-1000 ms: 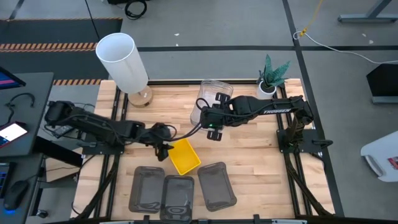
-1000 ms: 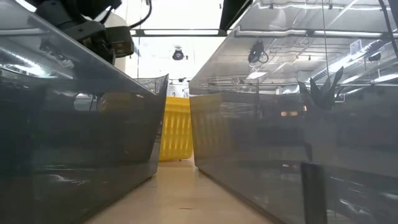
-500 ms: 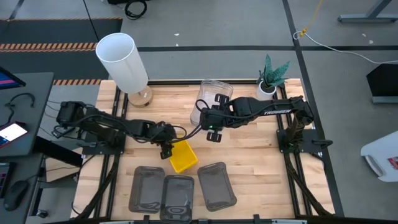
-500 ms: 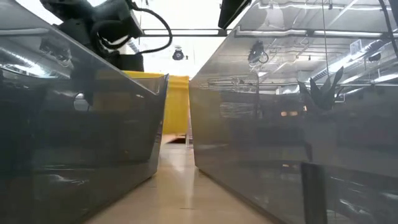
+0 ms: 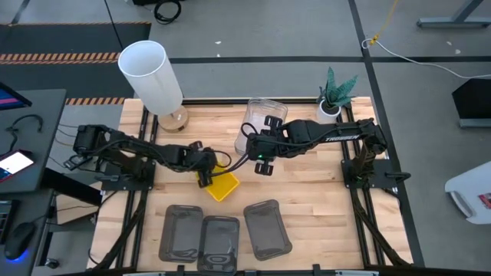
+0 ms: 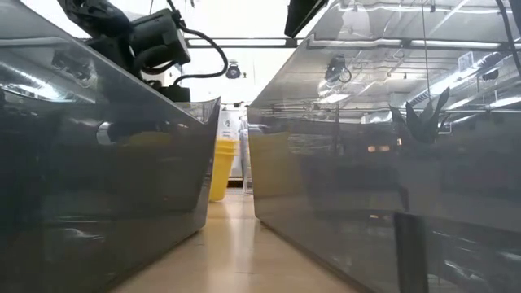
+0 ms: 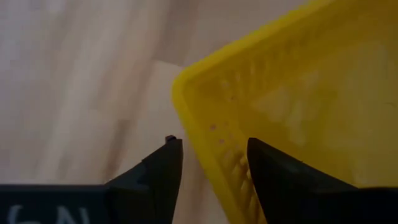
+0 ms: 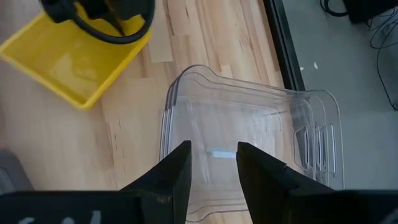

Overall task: Stack baskets by color
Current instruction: Move the stacked yellow bins to the top left of the table, then stack the left black bin on top of the middle black bin

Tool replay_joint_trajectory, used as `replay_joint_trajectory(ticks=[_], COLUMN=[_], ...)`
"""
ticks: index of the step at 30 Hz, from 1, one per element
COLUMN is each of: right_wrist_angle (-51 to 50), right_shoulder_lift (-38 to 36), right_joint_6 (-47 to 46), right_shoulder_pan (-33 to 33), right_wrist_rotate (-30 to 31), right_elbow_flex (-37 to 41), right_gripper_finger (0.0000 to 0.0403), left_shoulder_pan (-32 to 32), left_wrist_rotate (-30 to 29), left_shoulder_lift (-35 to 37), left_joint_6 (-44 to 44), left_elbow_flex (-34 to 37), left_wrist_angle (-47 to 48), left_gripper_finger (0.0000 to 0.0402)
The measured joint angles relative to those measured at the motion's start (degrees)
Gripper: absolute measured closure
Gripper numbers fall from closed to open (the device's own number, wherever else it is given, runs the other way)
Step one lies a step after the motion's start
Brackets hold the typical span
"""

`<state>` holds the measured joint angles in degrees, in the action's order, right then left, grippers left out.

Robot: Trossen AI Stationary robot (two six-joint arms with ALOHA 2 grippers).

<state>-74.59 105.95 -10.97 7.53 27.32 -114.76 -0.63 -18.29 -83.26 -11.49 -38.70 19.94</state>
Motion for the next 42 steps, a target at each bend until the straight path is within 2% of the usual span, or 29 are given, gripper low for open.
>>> replay_joint_trajectory(ticks=[8, 14, 20, 27, 31, 39, 42], right_wrist_angle=[0.46, 0.96, 1.49, 1.49, 1.44, 0.79, 1.31], right_shoulder_lift=[0.00, 0.00, 0.00, 0.02, 0.02, 0.02, 0.02], right_joint_6=[0.36, 0.58, 1.00, 1.08, 1.61, 4.10, 4.10], right_shoulder_pan=[0.76, 1.05, 1.05, 1.06, 1.09, 0.25, 0.04], right_wrist_rotate=[0.00, 0.01, 0.03, 0.01, 0.01, 0.03, 0.47], right_elbow_flex=[0.00, 0.00, 0.00, 0.00, 0.00, 0.00, 0.09], right_gripper_finger=[0.0270, 0.0270, 0.0270, 0.0270, 0.0270, 0.0270, 0.0270], left_shoulder_pan=[4.23, 8.43, 11.87, 15.57, 14.73, 9.78, 8.45], left_wrist_rotate=[-8.50, -10.31, -12.40, -17.59, -17.16, -16.36, -11.14], left_shoulder_lift=[0.04, 0.04, 0.05, 0.57, 4.63, 17.82, 22.60], left_joint_6=[6.37, 10.66, 16.25, 21.23, 21.87, 22.73, 20.12], left_elbow_flex=[0.02, 0.02, 0.02, 0.07, 0.12, 0.07, 0.07], left_wrist_angle=[-0.02, -1.60, -7.59, -11.45, -10.45, -6.14, -0.88], left_gripper_finger=[0.0228, 0.0235, 0.0247, 0.0260, 0.0260, 0.0260, 0.0262])
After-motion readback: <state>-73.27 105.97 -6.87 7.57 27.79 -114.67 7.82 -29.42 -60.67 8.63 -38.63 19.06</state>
